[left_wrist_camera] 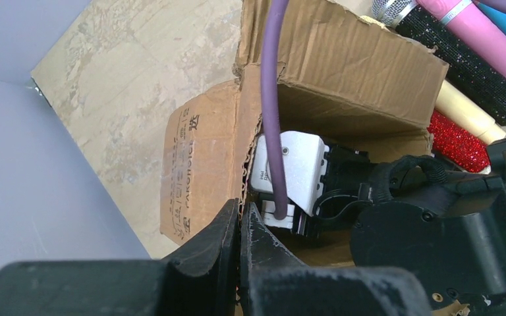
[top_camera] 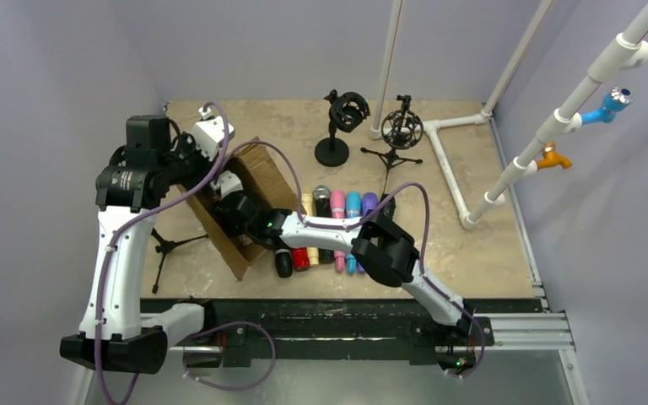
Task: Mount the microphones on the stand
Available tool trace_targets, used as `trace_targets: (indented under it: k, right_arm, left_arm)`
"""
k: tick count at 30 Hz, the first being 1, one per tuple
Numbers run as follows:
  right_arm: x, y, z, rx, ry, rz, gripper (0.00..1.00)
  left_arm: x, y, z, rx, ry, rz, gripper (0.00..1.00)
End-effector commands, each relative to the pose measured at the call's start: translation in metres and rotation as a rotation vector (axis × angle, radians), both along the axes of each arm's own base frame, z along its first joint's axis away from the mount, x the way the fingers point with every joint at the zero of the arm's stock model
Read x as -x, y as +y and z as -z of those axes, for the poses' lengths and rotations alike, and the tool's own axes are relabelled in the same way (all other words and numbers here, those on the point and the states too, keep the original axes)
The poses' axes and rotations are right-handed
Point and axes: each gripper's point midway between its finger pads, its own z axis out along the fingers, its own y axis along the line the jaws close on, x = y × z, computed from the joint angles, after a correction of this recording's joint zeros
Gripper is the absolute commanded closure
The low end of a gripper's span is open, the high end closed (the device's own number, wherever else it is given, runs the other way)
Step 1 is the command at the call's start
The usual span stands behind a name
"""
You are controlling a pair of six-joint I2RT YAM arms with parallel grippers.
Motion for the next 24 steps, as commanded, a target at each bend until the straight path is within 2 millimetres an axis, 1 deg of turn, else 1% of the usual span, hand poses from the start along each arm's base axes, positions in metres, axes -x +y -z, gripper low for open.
trace_targets:
  k: [1, 4, 8, 9, 11, 14, 15, 16, 18, 21, 22, 23, 24]
  right_arm:
    - [0.018, 0.02, -0.072, -0.202, -0.024, -0.102, 0.61]
    - [0.021, 0.016, -0.105, -0.256, -0.04, -0.109, 0.79]
    - [0.029, 0.005, -0.143, -0.326, -0.042, -0.113, 0.96]
    - [0.031, 0.002, -0.149, -0.334, -0.038, -0.11, 1.0]
    - [0.035, -0.007, -0.159, -0.341, -0.028, -0.103, 1.0]
    - [0.042, -0.024, -0.161, -0.321, 0.003, -0.093, 1.0]
    - [0.044, -0.031, -0.158, -0.305, 0.019, -0.088, 1.0]
    - [0.048, -0.04, -0.16, -0.3, 0.026, -0.082, 1.0]
    - [0.052, -0.059, -0.154, -0.278, 0.047, -0.061, 1.0]
    - [0.055, -0.093, -0.146, -0.251, 0.074, -0.012, 1.0]
    - [0.055, -0.106, -0.144, -0.245, 0.08, 0.01, 1.0]
    - [0.055, -0.122, -0.134, -0.225, 0.093, 0.035, 1.0]
    - [0.053, -0.136, -0.134, -0.226, 0.101, 0.062, 1.0]
  left_arm:
    - [-0.005, -0.009, -0.011, 0.024, -0.041, 0.045, 1.0]
    - [-0.008, -0.005, -0.013, 0.007, -0.053, 0.031, 1.0]
    - [-0.014, 0.006, -0.013, -0.052, -0.078, -0.002, 1.0]
    - [-0.015, 0.01, -0.012, -0.068, -0.084, -0.013, 1.0]
    - [-0.019, 0.015, -0.012, -0.093, -0.096, -0.035, 1.0]
    - [-0.025, 0.02, -0.011, -0.107, -0.105, -0.055, 1.0]
    - [-0.026, 0.02, -0.011, -0.106, -0.108, -0.06, 1.0]
    - [-0.028, 0.02, -0.012, -0.105, -0.113, -0.063, 1.0]
    - [-0.032, 0.019, -0.012, -0.099, -0.117, -0.062, 1.0]
    - [-0.043, 0.018, -0.012, -0.103, -0.129, -0.061, 1.0]
    - [-0.047, 0.018, -0.013, -0.109, -0.133, -0.065, 1.0]
    - [-0.052, 0.018, -0.013, -0.114, -0.136, -0.067, 1.0]
    - [-0.057, 0.018, -0.015, -0.12, -0.142, -0.069, 1.0]
